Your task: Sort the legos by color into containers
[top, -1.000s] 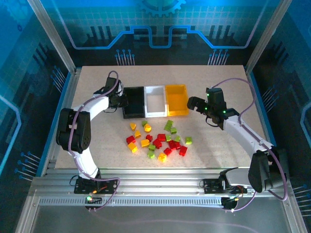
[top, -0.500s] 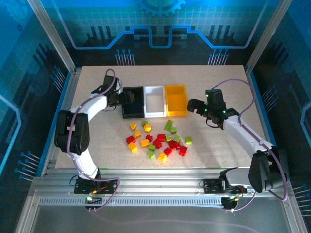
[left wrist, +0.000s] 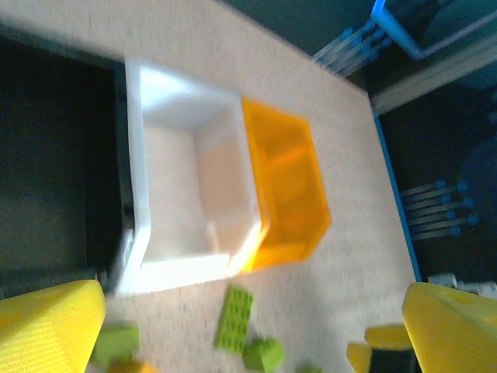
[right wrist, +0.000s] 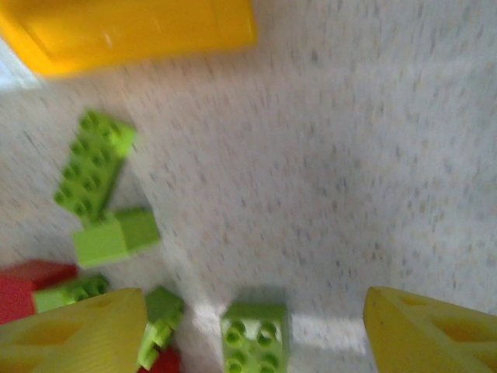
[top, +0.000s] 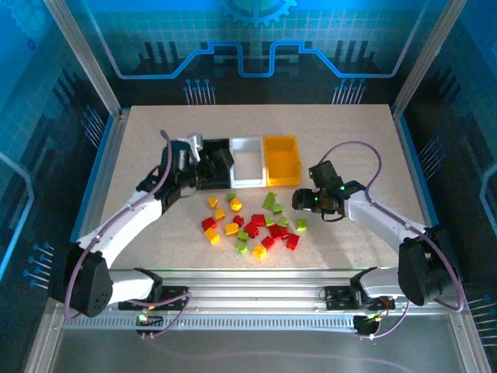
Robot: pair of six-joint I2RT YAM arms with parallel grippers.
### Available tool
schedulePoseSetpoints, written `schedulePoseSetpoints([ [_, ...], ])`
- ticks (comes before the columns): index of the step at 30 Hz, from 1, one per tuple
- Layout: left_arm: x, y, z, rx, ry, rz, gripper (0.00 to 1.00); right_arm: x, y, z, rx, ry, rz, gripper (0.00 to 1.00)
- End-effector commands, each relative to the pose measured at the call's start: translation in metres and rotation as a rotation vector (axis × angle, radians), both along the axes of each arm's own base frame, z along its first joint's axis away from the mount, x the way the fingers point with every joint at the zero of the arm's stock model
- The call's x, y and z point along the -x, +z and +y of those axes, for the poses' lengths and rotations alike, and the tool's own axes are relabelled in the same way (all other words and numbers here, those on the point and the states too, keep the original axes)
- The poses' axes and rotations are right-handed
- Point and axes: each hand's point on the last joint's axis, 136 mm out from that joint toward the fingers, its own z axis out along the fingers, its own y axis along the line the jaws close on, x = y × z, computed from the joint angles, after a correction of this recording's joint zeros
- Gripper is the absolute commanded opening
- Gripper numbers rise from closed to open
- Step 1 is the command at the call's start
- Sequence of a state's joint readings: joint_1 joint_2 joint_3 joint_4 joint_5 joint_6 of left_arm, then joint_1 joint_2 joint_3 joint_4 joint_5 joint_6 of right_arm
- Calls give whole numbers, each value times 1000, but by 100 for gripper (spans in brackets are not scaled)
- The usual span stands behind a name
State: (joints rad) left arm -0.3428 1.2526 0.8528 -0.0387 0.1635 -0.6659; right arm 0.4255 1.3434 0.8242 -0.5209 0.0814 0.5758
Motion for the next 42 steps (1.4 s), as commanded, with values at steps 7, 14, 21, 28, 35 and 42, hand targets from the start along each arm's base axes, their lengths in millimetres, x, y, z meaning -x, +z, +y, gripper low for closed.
schedulePoseSetpoints([
  [7,44,-60,6,120,58,143,99,53,-44,8,99,71,247,68],
  [14,52,-74,6,117,49,179,99,48,-62,17,141,82,267,57],
  [21,55,-69,11,99,64,161,99,43,-66,17,163,96,259,38],
  [28,59,-63,15,98,78,151,99,17,-25,25,148,140,113,27],
  [35,69,-65,29,57,124,169,99,-54,55,49,89,142,-144,31],
  [42,84,-82,47,-8,193,248,99,-137,53,56,126,46,-169,32],
])
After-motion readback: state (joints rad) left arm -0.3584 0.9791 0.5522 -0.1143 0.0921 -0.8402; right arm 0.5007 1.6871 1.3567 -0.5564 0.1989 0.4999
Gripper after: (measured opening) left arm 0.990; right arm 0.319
